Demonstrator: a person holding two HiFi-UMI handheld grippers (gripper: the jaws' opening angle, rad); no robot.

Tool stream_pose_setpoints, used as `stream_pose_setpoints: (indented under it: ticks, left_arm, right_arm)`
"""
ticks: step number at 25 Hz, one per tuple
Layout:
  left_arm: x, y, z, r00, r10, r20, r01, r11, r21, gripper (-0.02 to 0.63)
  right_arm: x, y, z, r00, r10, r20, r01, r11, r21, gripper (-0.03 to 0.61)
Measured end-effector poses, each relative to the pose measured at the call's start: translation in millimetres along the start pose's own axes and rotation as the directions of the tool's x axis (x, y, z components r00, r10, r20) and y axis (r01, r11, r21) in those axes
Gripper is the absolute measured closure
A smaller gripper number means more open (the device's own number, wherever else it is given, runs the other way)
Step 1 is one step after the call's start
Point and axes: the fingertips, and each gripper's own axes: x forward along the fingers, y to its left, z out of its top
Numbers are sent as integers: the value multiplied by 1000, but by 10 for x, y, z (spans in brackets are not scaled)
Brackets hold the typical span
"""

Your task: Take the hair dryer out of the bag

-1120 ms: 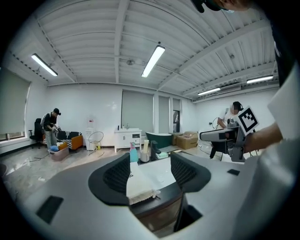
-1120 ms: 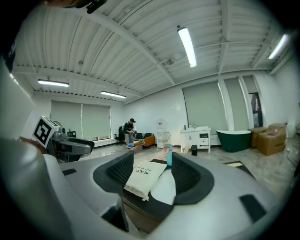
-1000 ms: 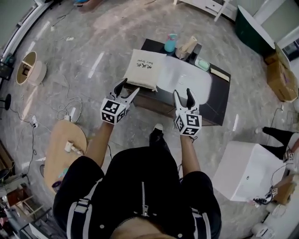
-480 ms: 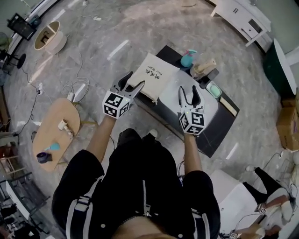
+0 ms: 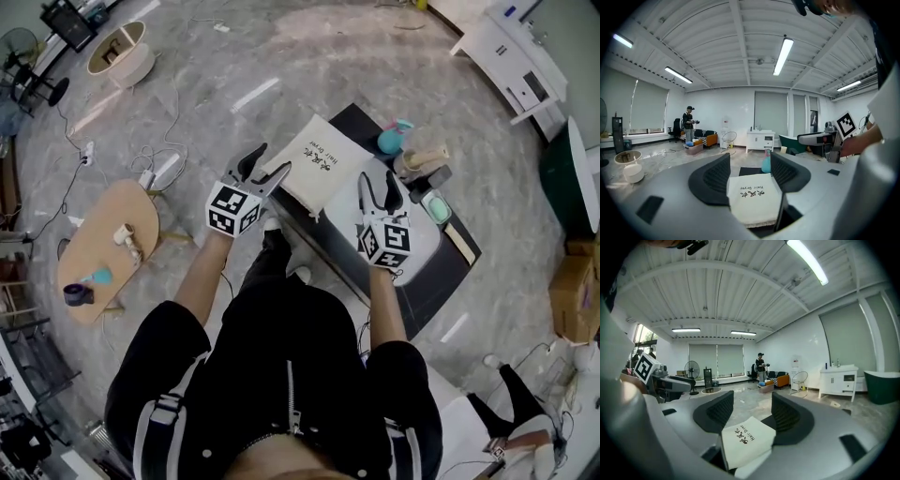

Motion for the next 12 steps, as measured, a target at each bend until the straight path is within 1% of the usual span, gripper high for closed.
stream_pose_setpoints:
  ticks: [7, 12]
  left_arm:
    - [96, 171, 10, 1000, 13, 8, -13, 1000, -10, 337]
    - [106, 271, -97, 1000, 14, -11, -14, 1000, -28, 337]
  right_arm:
    - [227, 133, 33, 999, 47, -18, -47, 998, -32, 328]
    - [346, 211, -38, 997, 60, -46, -62, 998, -30, 328]
